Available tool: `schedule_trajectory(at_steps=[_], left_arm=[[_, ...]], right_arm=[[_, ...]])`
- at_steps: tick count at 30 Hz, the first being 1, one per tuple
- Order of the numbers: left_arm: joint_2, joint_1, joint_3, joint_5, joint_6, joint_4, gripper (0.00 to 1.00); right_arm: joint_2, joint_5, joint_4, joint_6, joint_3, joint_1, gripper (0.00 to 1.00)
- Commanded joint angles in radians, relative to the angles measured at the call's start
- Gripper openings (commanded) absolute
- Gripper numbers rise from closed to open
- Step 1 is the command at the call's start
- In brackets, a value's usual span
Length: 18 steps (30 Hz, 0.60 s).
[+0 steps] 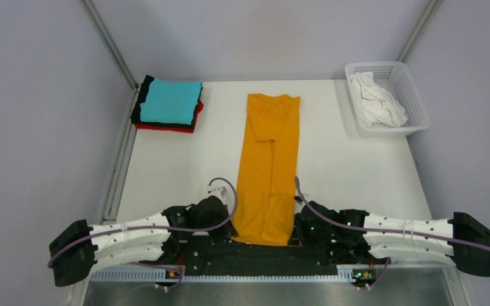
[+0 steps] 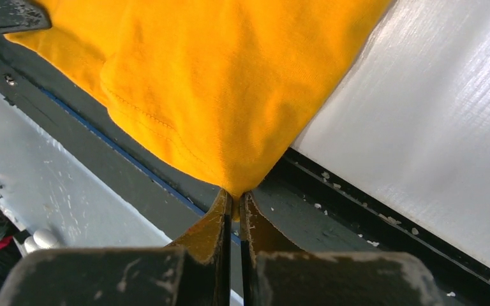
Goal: Fold and stack the t-shirts
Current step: Grab the bottom of the folded rectangular tshirt with both arms, then fold the folded rectangular tshirt in 1/3 of the way
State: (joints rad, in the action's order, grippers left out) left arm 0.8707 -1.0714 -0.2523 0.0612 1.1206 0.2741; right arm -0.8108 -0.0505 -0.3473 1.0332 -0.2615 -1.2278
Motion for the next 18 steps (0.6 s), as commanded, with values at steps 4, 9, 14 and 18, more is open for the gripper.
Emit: schedule_trajectory(at_steps=[4,9,14,18], left_arm=[[-0.044,-0.004,-0.075,-0.122,-0.066,-0.080,0.00],[0.028,0.017,-0.212,-0.282,-0.136,-0.019,0.00],[0.147,0.118,-0.279,-0.281,-0.187,-0.167,0.00],[0.306,0.267,-0.379,-0.174,-0.235,-0.241,0.00]], right_arm=[[0.008,0.124,-0.045,-0.034,-0.090,-0.009,0.00],[-0.060,0.257,-0.036,-0.114,-0.193,0.031,0.00],[-0.139,0.305,0.057,-0.192,-0.252,0.149,0.00],[-0.195,0.362,0.102,-0.282,-0.335,0.223,0.00]])
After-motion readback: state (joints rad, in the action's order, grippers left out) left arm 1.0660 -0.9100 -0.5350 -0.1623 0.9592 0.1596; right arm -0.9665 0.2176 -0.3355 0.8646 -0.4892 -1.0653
